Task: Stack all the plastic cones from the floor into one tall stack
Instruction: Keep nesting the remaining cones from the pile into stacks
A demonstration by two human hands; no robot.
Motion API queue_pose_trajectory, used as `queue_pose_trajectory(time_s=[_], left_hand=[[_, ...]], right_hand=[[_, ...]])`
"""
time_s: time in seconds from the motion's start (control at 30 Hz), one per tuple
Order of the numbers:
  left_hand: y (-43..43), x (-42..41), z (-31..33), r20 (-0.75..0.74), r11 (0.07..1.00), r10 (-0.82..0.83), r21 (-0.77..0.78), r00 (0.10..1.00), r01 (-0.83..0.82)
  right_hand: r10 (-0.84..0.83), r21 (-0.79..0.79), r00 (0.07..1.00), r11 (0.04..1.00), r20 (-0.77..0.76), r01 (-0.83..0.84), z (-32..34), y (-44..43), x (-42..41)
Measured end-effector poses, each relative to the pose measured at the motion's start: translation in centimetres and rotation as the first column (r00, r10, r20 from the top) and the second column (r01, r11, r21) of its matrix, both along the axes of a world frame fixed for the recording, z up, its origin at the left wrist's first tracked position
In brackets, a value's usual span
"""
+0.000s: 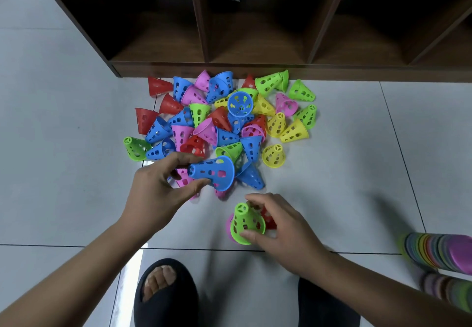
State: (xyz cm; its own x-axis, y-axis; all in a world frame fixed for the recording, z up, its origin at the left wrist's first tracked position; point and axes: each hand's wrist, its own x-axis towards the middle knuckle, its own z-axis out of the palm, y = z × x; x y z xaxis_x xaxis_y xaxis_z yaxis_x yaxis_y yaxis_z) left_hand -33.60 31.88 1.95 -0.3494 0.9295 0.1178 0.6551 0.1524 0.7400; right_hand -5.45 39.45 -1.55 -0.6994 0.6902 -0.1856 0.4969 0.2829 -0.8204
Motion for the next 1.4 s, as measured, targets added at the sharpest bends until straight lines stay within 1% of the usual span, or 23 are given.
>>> queue_pose_trajectory(time_s=[0.13, 0.2, 0.27, 0.37, 0.5, 0.63, 0.77, 0.9, 0.97, 1.03, 1.1, 1.17, 1.23, 1.3, 1.37, 1.4], left_hand=[[-0.3, 0.4, 0.8, 0.000, 0.996, -0.087, 0.007, 0.996, 0.087], [-0.3, 0.8, 0.8, -0.012, 0.988, -0.154, 0.007, 0.988, 0.154], [-0.2, 1.5, 0.5, -0.019, 0.974, -0.228, -0.001, 0.973, 0.228], [-0.2, 2.8, -0.1, -0.025, 0.946, -0.324, -0.011, 0.946, 0.324], [-0.4, 4.3, -1.2, -0.035, 0.906, -0.423, -0.043, 0.905, 0.421], [-0.7, 5.3, -3.0, -0.047, 0.864, -0.496, -0.120, 0.867, 0.488], [-1.5, 6.0, -5.6, -0.023, 0.842, -0.520, -0.183, 0.854, 0.507], [-2.1, 6.6, -7.2, 0.020, 0.859, -0.480, -0.193, 0.877, 0.474], [-2.2, 6.7, -7.6, 0.065, 0.870, -0.443, -0.208, 0.894, 0.446], [-2.4, 6.7, -8.0, 0.107, 0.876, -0.414, -0.225, 0.904, 0.427], [-2.5, 6.9, -8.1, 0.127, 0.883, -0.395, -0.221, 0.910, 0.415], [-2.5, 7.0, -8.1, 0.151, 0.889, -0.376, -0.220, 0.914, 0.402], [-2.4, 7.1, -8.2, 0.166, 0.892, -0.363, -0.223, 0.917, 0.393], [-2.4, 7.2, -8.3, 0.172, 0.894, -0.354, -0.225, 0.919, 0.387], [-2.3, 7.3, -8.3, 0.179, 0.898, -0.345, -0.223, 0.921, 0.380], [-2.4, 7.3, -8.3, 0.186, 0.902, -0.337, -0.218, 0.923, 0.374]], right_hand=[[0.007, 0.001, 1.000, 1.000, -0.026, -0.007, -1.4, 0.2, 0.7], [-0.016, 0.038, 0.998, 0.999, -0.056, 0.018, -1.9, 0.7, 1.2], [-0.054, 0.087, 0.997, 0.994, -0.049, 0.058, -2.7, 1.3, 1.7], [-0.130, 0.144, 0.988, 0.983, 0.084, 0.117, -4.4, 2.2, 2.3], [-0.157, 0.168, 0.946, 0.979, 0.283, 0.112, -6.7, 2.5, 3.2], [-0.171, 0.097, 0.905, 0.985, 0.389, 0.144, -7.9, 2.4, 3.4], [-0.196, -0.074, 0.863, 0.963, 0.466, 0.259, -7.9, 3.1, 2.2], [-0.118, -0.133, 0.854, 0.968, 0.506, 0.213, -8.2, 3.3, 1.9], [-0.122, -0.167, 0.864, 0.959, 0.488, 0.229, -7.9, 3.2, 2.0], [-0.195, -0.182, 0.890, 0.940, 0.413, 0.290, -6.8, 3.2, 1.9], [-0.322, -0.210, 0.915, 0.903, 0.245, 0.374, -4.8, 3.0, 1.3], [-0.401, -0.265, 0.914, 0.876, 0.069, 0.404, -2.3, 2.3, 0.4], [-0.379, -0.291, 0.924, 0.891, -0.051, 0.350, 0.1, 1.4, -0.5], [-0.313, -0.289, 0.939, 0.920, -0.140, 0.264, 1.9, 0.5, -1.2], [-0.236, -0.248, 0.956, 0.950, -0.175, 0.189, 2.6, -0.2, -1.5], [-0.191, -0.220, 0.968, 0.963, -0.165, 0.153, 2.6, -0.5, -1.6]])
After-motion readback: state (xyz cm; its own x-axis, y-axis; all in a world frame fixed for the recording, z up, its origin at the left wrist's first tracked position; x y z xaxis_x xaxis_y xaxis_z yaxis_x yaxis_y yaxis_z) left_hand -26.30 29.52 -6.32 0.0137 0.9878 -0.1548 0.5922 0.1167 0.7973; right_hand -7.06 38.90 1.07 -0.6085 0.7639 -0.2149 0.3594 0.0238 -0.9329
